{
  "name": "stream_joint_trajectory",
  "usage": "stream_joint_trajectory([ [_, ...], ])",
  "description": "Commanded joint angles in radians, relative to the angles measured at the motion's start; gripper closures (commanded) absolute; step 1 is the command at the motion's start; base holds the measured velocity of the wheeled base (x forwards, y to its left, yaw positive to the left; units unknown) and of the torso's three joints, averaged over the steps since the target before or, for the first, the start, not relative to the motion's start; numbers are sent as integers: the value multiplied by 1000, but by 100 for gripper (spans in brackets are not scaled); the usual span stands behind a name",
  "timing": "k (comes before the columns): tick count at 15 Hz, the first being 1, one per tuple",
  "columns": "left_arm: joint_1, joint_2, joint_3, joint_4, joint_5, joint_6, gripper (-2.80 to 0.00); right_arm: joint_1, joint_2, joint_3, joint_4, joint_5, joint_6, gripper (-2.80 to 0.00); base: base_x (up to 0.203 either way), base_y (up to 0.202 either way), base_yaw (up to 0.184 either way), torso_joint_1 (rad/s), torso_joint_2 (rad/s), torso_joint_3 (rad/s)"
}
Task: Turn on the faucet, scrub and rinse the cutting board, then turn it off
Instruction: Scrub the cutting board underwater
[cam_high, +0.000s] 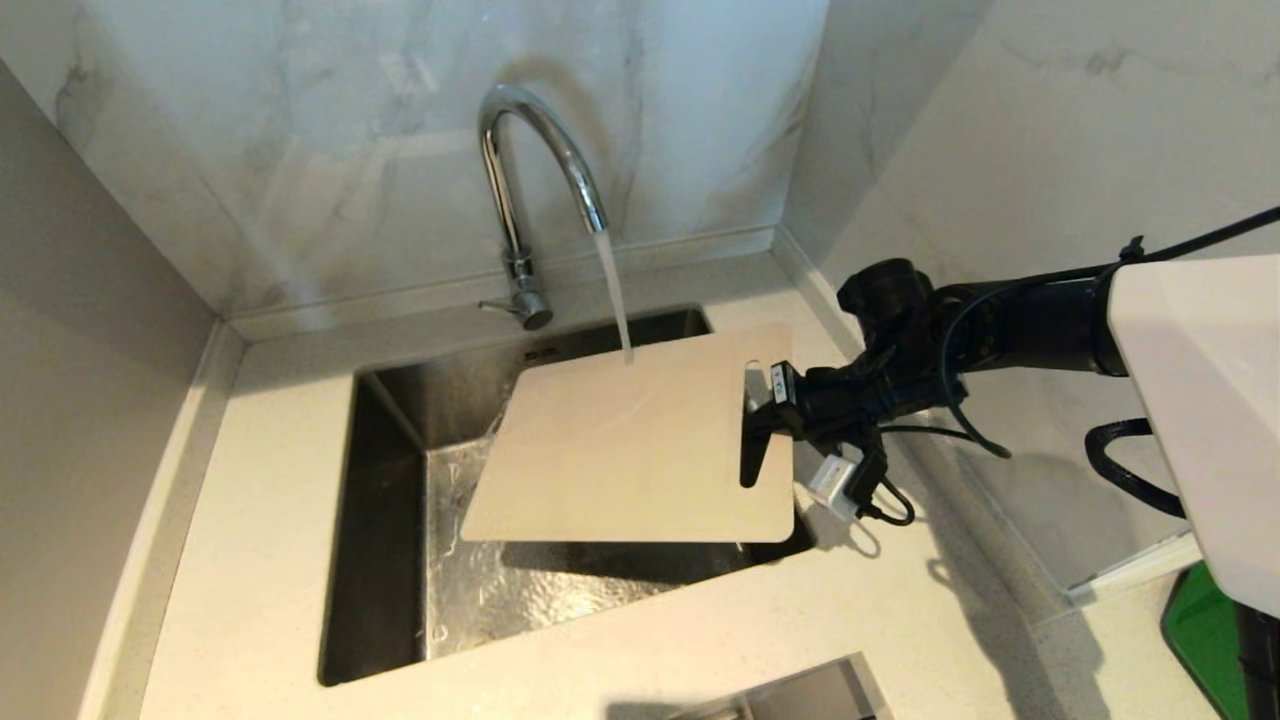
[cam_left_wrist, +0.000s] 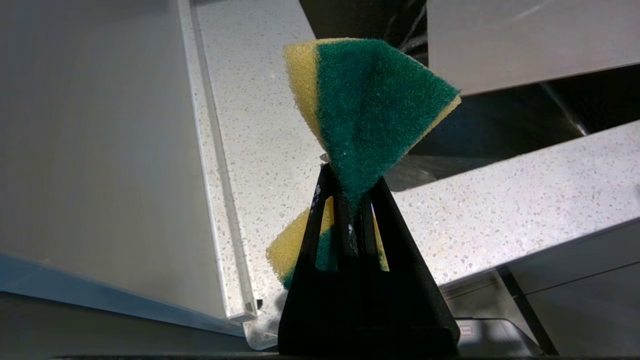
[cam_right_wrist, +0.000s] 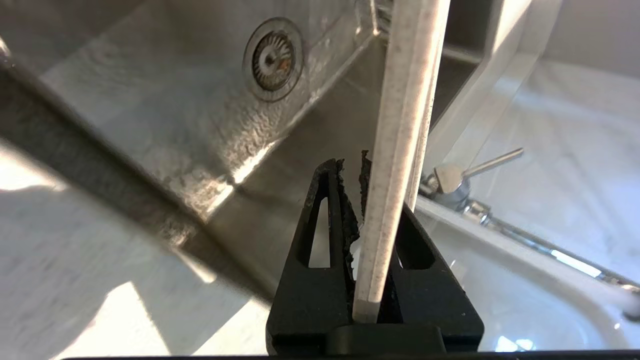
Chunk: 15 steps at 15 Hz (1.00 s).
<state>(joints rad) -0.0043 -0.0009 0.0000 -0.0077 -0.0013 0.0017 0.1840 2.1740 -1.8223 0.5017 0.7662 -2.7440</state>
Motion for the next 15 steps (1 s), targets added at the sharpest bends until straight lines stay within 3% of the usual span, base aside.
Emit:
stream_joint_trajectory([
  [1, 0, -2, 2, -1, 0, 0, 0, -3, 6, -8, 3, 5, -16, 0, 0, 0, 0, 0, 0, 0],
  [15, 1, -2, 2, 0, 0, 0, 0, 30, 54, -80, 3, 8, -16, 0, 0, 0, 0, 0, 0, 0],
])
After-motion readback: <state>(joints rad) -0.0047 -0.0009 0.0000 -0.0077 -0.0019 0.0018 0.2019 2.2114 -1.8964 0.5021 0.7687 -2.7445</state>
